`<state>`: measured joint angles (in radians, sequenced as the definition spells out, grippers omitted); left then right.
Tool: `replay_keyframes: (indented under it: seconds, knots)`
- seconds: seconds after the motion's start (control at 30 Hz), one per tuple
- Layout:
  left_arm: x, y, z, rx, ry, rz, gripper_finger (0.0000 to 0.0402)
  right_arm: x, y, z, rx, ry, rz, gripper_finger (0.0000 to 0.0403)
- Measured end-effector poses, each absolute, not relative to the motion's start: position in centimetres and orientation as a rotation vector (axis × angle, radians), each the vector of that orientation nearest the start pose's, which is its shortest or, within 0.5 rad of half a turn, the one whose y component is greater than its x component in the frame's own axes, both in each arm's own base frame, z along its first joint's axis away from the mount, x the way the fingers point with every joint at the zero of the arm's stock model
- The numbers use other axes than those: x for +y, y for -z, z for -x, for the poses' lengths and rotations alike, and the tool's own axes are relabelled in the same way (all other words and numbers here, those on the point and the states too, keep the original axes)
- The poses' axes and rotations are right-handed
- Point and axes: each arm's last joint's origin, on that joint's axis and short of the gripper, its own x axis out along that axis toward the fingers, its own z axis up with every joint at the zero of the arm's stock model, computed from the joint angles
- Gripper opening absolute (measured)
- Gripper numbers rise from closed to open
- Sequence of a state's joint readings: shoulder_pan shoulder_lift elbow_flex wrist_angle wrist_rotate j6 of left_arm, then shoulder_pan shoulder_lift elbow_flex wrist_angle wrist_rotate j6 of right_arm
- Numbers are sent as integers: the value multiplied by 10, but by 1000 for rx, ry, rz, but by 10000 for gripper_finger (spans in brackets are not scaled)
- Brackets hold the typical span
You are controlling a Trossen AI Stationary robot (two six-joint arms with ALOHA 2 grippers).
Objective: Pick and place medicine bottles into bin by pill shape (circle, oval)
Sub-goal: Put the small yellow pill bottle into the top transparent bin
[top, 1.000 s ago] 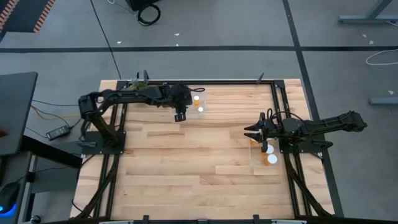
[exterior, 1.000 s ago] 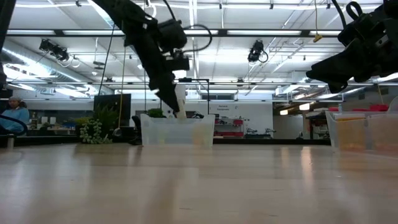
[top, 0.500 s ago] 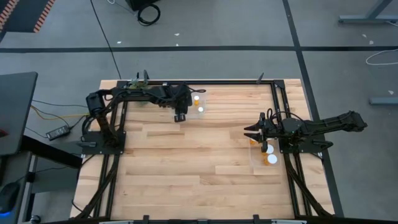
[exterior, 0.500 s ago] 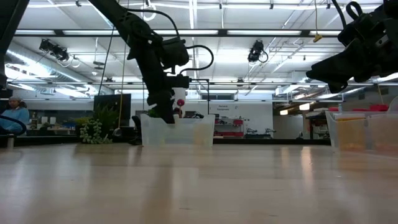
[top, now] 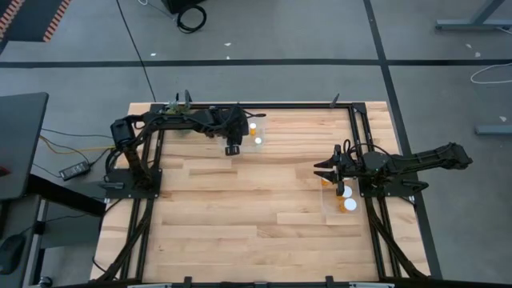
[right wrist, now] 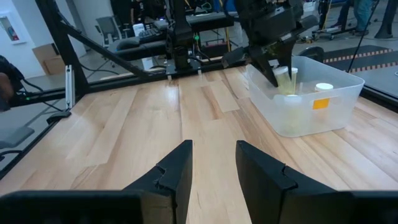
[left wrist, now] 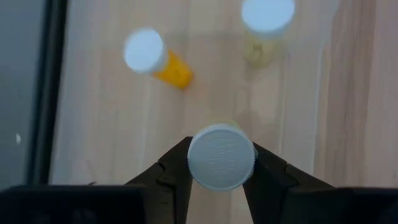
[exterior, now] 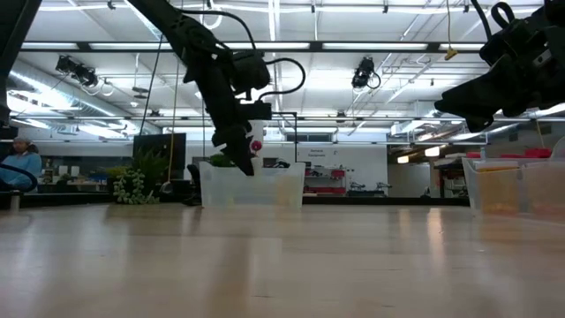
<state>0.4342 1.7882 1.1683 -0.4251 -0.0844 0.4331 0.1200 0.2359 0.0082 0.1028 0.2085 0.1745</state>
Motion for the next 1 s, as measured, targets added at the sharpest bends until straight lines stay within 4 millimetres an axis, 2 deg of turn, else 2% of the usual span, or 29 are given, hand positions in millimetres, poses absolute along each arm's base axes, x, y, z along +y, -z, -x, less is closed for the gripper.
replay_keyframes:
  seconds: [0.17,0.37,0.67,1.0]
  knots:
    - [155,-199,-333,1081,-233,-232,126,7,-156,-111,115,99,-154,129]
    - [155,-199,-333,1089,-225,-242,123,7,-156,-111,115,98,-154,129]
    - [157,-173,-338,1162,-195,-219,123,7,-156,-111,115,98,-154,129]
    - [156,-171,-337,1182,-187,-209,129,7,-156,-111,115,99,-154,129]
